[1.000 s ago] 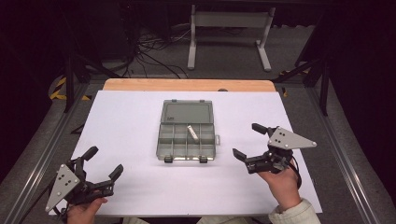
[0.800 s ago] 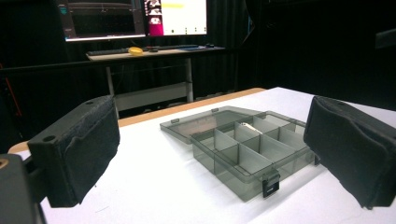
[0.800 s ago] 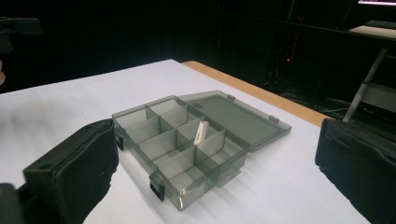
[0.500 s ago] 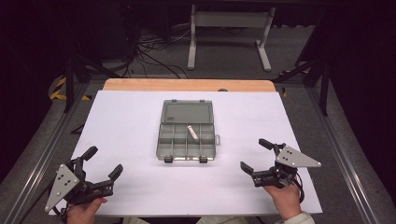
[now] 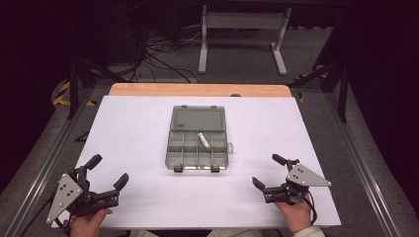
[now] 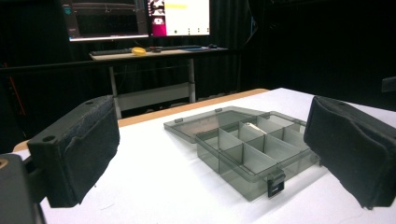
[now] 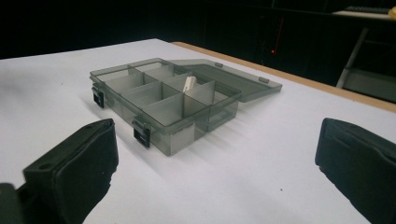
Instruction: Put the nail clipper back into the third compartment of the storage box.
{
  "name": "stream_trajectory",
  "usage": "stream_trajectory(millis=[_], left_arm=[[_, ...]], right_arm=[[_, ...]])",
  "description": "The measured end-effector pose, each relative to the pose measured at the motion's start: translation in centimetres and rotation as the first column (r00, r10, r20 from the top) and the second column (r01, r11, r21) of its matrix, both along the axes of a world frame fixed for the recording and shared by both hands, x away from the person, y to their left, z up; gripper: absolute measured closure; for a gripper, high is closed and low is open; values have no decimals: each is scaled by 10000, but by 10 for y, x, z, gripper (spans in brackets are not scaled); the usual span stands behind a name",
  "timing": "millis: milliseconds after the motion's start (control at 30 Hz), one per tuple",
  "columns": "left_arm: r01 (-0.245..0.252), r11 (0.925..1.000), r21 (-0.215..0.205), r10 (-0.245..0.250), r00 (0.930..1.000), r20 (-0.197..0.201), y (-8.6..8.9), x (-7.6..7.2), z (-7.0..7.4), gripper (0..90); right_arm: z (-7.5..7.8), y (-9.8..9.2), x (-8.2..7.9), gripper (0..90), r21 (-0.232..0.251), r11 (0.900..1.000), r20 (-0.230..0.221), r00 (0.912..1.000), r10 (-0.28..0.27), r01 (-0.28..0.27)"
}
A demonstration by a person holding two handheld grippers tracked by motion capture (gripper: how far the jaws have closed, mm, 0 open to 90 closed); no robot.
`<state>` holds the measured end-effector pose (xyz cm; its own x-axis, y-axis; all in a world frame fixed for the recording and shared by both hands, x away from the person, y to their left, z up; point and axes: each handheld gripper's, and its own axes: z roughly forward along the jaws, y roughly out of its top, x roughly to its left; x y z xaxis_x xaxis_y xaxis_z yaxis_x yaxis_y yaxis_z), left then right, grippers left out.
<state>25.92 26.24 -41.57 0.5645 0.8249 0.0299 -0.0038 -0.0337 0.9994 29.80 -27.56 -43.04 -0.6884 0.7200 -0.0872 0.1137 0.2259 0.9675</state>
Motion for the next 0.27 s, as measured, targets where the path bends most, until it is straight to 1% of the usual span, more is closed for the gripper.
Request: stream_trajectory(millis=[67,200,267], left_arm=[[21,10000,28,-21,10000,-9,-1,0,0,44],[-4,10000,62,4,10000,66,-1,-1,1,42],[30,10000,38,-30,10000,45,-1,-1,0,39]], right_arm=[[1,0,-1,0,26,10000,68,10000,5,-5],[1,-2,0,0,96,9999,-49,9999,-134,135],[1,-2,0,0,78,9999,-16,9999,-152,152]])
